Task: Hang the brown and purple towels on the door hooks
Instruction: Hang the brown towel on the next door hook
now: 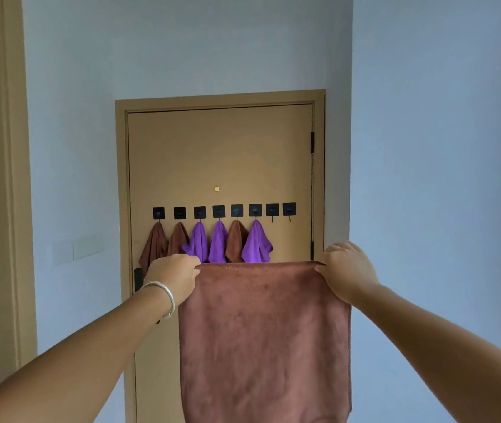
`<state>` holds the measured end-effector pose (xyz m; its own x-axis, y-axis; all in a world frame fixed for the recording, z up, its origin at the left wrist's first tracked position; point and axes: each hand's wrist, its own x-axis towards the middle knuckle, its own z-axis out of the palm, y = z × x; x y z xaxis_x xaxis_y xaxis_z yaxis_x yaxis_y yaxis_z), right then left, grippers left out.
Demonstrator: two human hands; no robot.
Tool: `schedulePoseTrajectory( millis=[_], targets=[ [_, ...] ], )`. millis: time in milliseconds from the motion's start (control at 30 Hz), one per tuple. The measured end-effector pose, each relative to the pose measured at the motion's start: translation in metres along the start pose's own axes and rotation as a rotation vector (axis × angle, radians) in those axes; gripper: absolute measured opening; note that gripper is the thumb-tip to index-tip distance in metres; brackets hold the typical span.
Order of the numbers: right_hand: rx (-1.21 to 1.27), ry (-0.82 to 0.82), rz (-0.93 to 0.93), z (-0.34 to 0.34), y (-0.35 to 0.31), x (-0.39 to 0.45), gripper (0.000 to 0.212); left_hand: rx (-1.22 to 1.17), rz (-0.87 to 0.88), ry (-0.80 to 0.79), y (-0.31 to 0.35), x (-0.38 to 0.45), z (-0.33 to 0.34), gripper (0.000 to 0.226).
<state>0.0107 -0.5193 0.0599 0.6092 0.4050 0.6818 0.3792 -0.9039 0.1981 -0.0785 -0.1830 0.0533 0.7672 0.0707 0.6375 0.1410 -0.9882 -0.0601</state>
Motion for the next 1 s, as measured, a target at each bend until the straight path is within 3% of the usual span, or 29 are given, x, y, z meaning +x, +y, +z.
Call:
schedulePoseTrajectory(
  millis=[400,800,900,1000],
  targets=[
    [0.061,-0.032,0.077,0.141,0.04,0.126,0.023,-0.047,0.124,0.038,0.001,0.164,0.135,0.012],
    [0.062,-0.035,0.197,0.253,0.064,0.277,0.023,-0.078,0.469,0.02,-0.019,0.344,0.259,0.054],
    [0.106,-0.048,0.151,0.276,0.07,0.305,0.028,-0.063,0.488,0.016,-0.02,0.38,0.285,0.067],
    [0.121,-0.112,-0.029,0.3,0.075,0.328,0.037,-0.036,0.489,0.017,-0.017,0.411,0.307,0.08]
  ],
)
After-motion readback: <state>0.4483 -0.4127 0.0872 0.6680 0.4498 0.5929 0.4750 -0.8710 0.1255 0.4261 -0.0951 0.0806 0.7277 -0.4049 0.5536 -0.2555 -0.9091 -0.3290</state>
